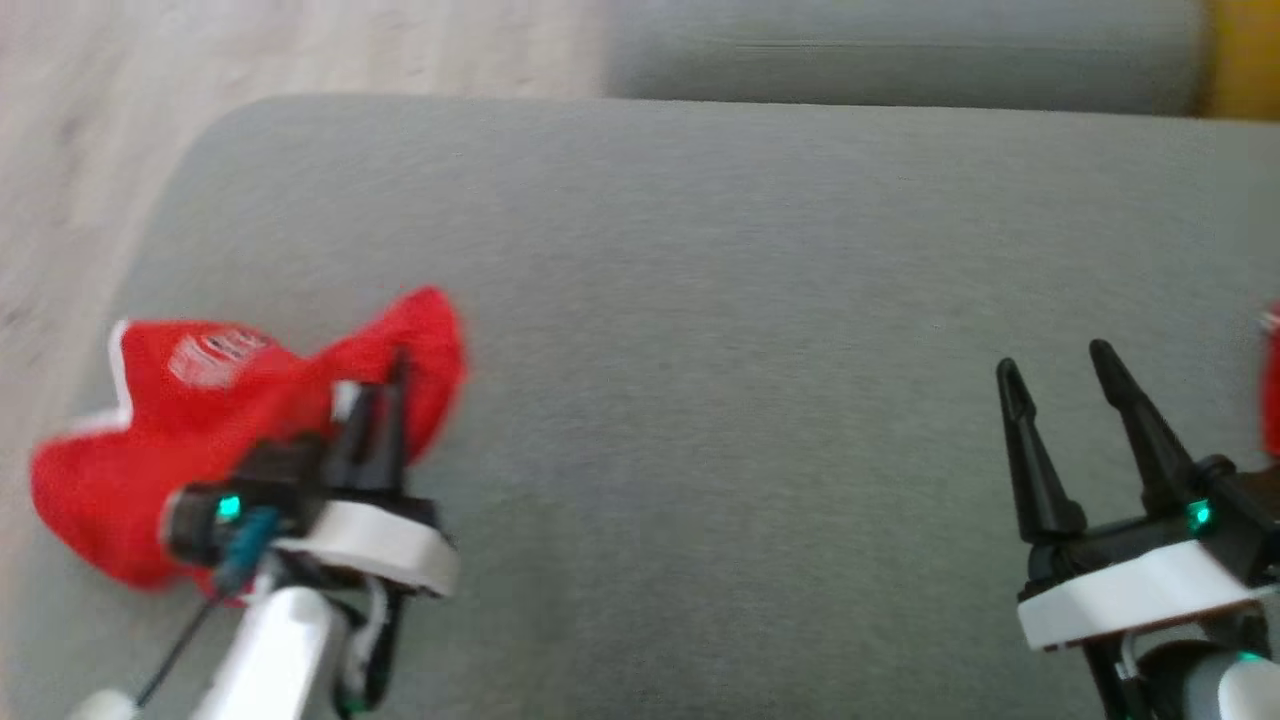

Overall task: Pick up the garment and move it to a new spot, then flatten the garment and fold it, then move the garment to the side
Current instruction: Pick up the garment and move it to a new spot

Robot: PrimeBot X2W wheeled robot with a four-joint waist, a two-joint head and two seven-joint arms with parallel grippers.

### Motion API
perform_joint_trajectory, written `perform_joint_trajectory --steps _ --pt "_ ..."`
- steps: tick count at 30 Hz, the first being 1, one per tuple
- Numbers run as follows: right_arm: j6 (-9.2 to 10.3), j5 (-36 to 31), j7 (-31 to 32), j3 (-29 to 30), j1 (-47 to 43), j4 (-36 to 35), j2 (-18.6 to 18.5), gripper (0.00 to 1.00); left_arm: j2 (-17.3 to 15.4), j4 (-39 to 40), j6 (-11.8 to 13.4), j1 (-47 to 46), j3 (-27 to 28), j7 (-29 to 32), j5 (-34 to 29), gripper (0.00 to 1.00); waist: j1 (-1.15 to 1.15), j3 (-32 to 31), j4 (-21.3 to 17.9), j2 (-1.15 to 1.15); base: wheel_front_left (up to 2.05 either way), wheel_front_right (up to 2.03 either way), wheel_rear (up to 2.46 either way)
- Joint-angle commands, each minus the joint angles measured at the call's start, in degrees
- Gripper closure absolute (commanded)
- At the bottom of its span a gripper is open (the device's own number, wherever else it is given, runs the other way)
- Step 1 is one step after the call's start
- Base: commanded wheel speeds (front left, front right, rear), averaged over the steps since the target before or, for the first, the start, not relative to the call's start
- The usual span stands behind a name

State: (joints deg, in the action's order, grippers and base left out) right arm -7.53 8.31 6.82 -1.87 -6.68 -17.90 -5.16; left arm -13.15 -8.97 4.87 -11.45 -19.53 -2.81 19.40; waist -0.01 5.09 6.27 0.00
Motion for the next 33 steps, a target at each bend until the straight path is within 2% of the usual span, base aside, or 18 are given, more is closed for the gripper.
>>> perform_joint_trajectory --steps 1,7,12,16,21,22,23,30,33 --pt "0.04 0.4 -0.6 -1.4 1.1 -1.8 0.0 0.00 -0.3 2.4 -0.5 -2.5 1.0 0.4 -0.6 1.00 0.01 -0.5 -5.1 0.00 0.00 0.00 0.00" --pt "0.04 1.3 -1.8 -1.7 1.9 -0.6 0.7 0.00 4.3 3.2 -4.6 -6.9 -7.5 2.8 -2.4 1.00 0.01 2.5 -15.0 0.00 0.00 0.00 0.00" --pt "0.04 2.1 -3.3 -1.0 2.3 0.7 1.3 0.00 8.2 1.8 -8.1 -12.4 -14.6 2.3 -4.1 1.00 0.01 5.5 -21.2 0.00 0.00 0.00 0.00" --pt "0.04 2.6 -4.3 -0.5 2.7 1.6 1.7 0.00 9.6 -0.2 -9.8 -14.5 -20.5 2.2 -3.4 1.00 0.01 7.5 -24.2 0.00 0.00 0.00 0.00" --pt "0.04 3.1 -5.5 0.0 3.2 2.4 2.0 0.00 10.1 -4.9 -11.0 -13.9 -26.0 3.5 -0.8 1.00 0.01 9.1 -24.8 0.00 0.00 0.00 0.00" --pt "0.04 3.2 -5.6 0.1 3.2 2.6 2.0 0.00 10.1 -5.5 -11.2 -13.7 -26.9 3.6 -0.2 0.55 0.01 9.2 -24.6 0.00 0.00 0.00 0.00" --pt "0.04 3.2 -5.7 0.3 3.3 2.8 2.0 0.00 10.1 -6.0 -11.3 -13.6 -27.7 3.3 0.0 0.00 0.01 9.3 -24.2 0.00 0.00 0.00 0.00" --pt "0.04 2.6 -5.5 1.2 3.4 3.0 2.1 0.00 9.7 -4.8 -11.6 -13.4 -29.6 -0.9 0.1 0.00 0.01 8.0 -20.0 0.00 0.00 0.00 0.00" --pt "0.04 2.1 -4.9 1.4 3.2 2.7 2.2 0.00 8.4 -2.2 -10.2 -12.9 -27.9 -3.9 -0.1 0.00 0.01 6.6 -17.3 0.00 0.00 0.00 0.00"
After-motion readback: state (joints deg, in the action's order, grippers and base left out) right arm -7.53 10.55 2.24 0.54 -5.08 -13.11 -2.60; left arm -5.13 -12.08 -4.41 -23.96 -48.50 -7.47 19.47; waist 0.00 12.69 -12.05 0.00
